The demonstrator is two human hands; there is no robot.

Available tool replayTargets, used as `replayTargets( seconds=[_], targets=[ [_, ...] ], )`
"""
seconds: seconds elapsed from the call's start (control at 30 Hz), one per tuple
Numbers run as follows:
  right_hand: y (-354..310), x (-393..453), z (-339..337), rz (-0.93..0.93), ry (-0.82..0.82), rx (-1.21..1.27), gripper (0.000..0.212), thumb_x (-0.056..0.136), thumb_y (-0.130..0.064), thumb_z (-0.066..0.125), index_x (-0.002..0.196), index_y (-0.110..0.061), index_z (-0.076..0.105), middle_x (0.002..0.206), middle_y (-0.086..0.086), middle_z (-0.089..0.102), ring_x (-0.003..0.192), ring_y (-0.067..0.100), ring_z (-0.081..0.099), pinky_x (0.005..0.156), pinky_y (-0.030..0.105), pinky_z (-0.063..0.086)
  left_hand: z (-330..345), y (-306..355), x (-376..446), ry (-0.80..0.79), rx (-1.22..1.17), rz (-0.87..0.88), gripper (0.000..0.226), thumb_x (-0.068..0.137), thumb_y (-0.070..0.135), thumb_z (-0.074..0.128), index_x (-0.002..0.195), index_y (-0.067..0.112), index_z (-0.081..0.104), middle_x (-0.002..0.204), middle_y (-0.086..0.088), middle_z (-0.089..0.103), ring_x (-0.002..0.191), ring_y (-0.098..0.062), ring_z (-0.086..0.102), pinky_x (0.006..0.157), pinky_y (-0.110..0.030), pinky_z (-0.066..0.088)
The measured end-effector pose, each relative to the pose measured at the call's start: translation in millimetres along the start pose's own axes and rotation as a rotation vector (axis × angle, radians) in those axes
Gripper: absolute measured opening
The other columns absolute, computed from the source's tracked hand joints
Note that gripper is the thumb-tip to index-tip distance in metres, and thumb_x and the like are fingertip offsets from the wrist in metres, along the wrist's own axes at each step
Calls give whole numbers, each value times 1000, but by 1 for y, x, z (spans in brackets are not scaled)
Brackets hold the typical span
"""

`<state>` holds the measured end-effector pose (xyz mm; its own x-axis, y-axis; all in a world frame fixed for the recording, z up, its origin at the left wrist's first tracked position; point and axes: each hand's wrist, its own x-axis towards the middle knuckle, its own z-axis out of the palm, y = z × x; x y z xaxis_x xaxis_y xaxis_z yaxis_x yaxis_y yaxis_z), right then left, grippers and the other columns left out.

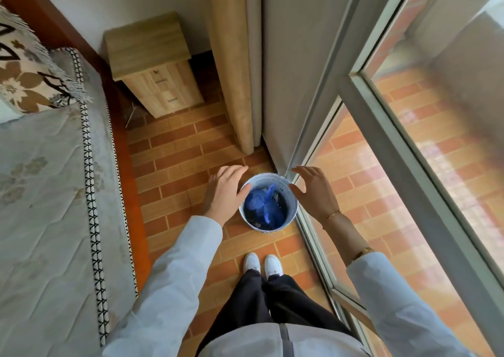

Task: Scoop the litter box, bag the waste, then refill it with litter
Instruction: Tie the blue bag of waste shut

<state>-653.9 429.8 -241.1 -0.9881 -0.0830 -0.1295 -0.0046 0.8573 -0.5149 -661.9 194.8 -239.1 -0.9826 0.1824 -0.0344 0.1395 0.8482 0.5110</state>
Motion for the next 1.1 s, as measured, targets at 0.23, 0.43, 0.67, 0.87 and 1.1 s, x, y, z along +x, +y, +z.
replayTargets(
  seconds=[0.23,0.43,0.67,0.87,1.1],
  targets=[
    [-11,-15,-20,-16,95,-38,42,89,-28,64,127,-13,59,127,4,62,121,28,48,100,39,41,-14,10,-9,47,27,64,43,88,33,53,126,13,61,125,-3,63,116,-25,53,95,-48,46],
    [-25,-37,-31,28,178,-57,40,89,-27,63,127,-15,58,126,2,62,121,28,48,100,40,41,-31,13,-13,58,53,151,41,89,32,54,126,15,62,126,-1,63,118,-23,53,93,-47,48],
    [-57,-75,-23,193,338,-70,38,90,-25,64,126,-13,60,127,4,62,122,27,48,101,43,42,-56,0,-11,-2,41,333,38,92,27,61,128,17,61,127,1,62,120,-19,52,97,-35,41],
    [-102,-132,0,374,538,-43,37,88,-21,66,123,-11,61,124,6,64,121,29,51,100,44,44,-79,-14,-17,-108,57,586,36,91,25,63,127,17,62,127,-1,63,120,-21,53,101,-38,41],
    [-154,-230,29,651,710,-49,38,88,-21,66,125,-11,60,122,5,63,120,26,51,99,42,44,-89,0,-47,-255,-17,827,37,87,21,68,123,15,63,124,-3,64,118,-24,54,101,-42,41]
  ],
)
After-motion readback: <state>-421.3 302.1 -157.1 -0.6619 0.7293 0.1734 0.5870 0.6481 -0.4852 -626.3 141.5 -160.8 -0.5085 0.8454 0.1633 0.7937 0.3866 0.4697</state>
